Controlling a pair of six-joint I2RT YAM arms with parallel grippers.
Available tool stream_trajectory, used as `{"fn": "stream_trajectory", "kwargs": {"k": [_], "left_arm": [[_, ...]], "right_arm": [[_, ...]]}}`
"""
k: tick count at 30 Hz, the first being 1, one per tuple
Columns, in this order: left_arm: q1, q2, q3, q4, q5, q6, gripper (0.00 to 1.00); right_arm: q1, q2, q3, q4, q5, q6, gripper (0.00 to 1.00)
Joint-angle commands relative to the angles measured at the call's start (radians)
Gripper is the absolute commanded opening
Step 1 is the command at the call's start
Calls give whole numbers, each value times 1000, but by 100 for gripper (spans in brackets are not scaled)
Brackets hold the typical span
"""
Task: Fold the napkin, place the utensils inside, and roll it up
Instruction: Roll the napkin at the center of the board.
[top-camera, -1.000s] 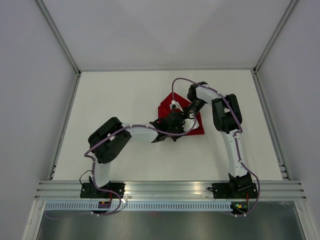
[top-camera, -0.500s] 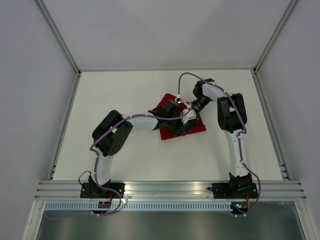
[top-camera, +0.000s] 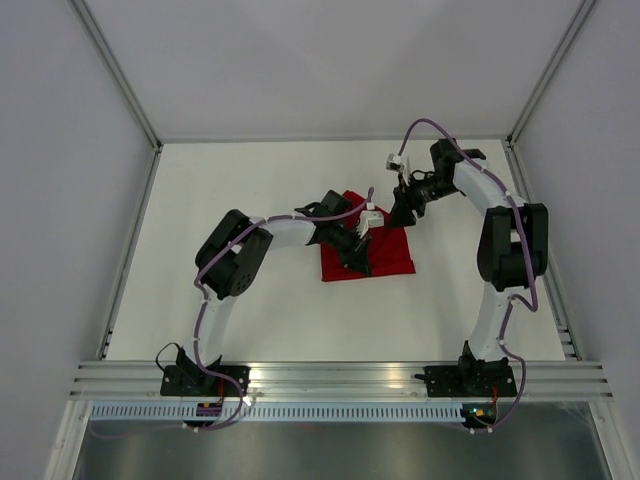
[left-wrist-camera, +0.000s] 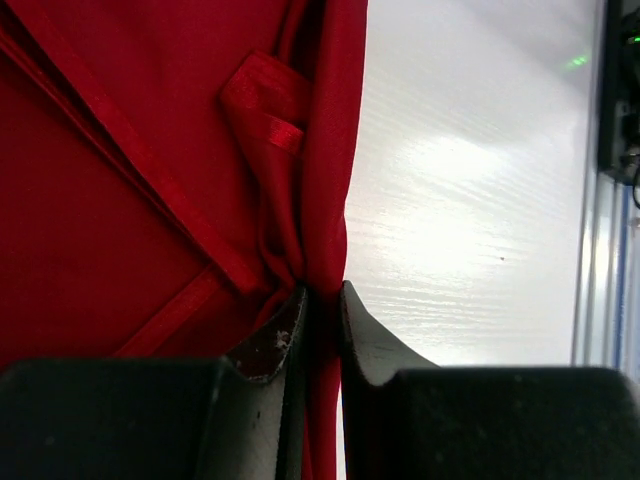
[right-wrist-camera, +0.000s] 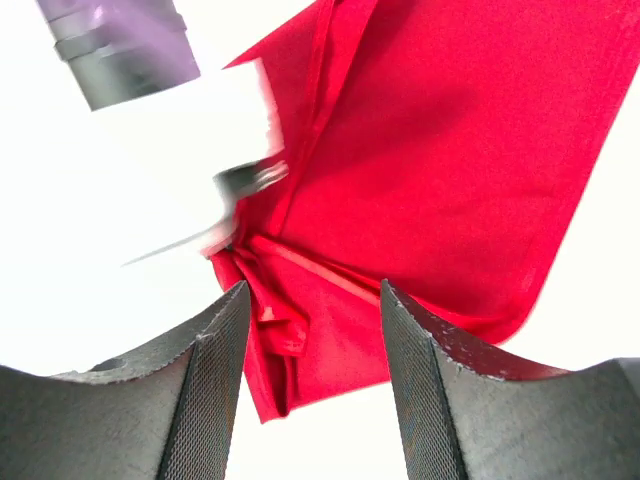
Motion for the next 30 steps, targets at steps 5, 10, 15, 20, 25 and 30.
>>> {"fn": "stream_trajectory", "kwargs": {"k": [5,10,15,20,25,30], "left_arm": [[18,145,37,-294,50,-57,2],[24,193,99,-344,87,-73,2],[27,229,133,-367,104,-99,2],[28,246,139,-367,118,-116,2],[28,249,137,-369,116,-119,2],[28,256,140,-372,118,-117,2]], "right_arm": [[22,-414,-442,397,84,-52,62],[148,-676,-888,747,325,-69,65],[364,-799,-1092,944,528,-84,71],[475,-753,-1142,1015,623,-72,71],[517,-718,-1152,1053,662,-49,71],[540,-671,-1144,1037,669,-59,60]]}}
